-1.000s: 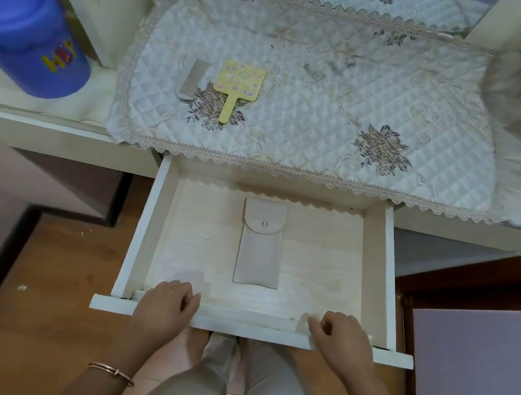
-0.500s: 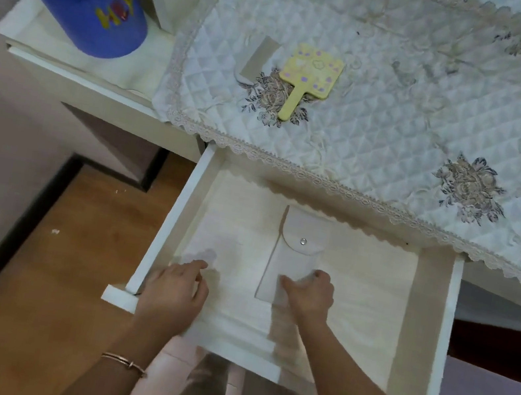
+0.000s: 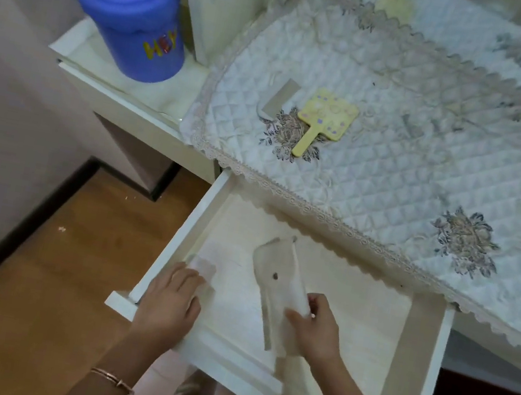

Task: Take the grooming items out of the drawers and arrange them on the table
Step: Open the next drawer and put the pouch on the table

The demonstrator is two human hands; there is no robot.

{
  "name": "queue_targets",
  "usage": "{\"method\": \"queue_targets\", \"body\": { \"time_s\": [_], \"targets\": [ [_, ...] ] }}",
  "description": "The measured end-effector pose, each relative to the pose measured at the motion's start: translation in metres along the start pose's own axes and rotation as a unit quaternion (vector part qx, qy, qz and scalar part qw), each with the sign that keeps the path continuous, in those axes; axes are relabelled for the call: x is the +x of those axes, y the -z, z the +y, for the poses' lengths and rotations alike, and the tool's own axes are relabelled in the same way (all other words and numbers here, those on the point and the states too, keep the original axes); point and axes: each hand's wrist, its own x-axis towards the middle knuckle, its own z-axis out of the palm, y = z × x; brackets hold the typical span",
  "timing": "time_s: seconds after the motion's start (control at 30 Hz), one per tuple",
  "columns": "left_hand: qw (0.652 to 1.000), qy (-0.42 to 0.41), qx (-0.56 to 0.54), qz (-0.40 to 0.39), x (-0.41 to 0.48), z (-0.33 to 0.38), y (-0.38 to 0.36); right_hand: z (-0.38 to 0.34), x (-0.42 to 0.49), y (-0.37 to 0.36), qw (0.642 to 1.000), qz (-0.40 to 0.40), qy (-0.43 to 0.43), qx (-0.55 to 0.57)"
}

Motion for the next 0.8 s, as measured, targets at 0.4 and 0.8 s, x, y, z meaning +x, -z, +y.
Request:
{"method": "queue_targets", "body": {
  "time_s": [0.4, 0.8],
  "targets": [
    [0.992, 0.114, -0.046, -0.017, 0.024, 0.01, 0.026, -0.11, 0.041, 0.085, 0.954, 0.168, 0.119, 0.216],
    [0.996, 0.088, -0.025, -0.01, 0.033, 0.011, 0.021, -0.126, 0.127, 0.105, 0.975, 0.177, 0.095, -0.099]
  ]
}}
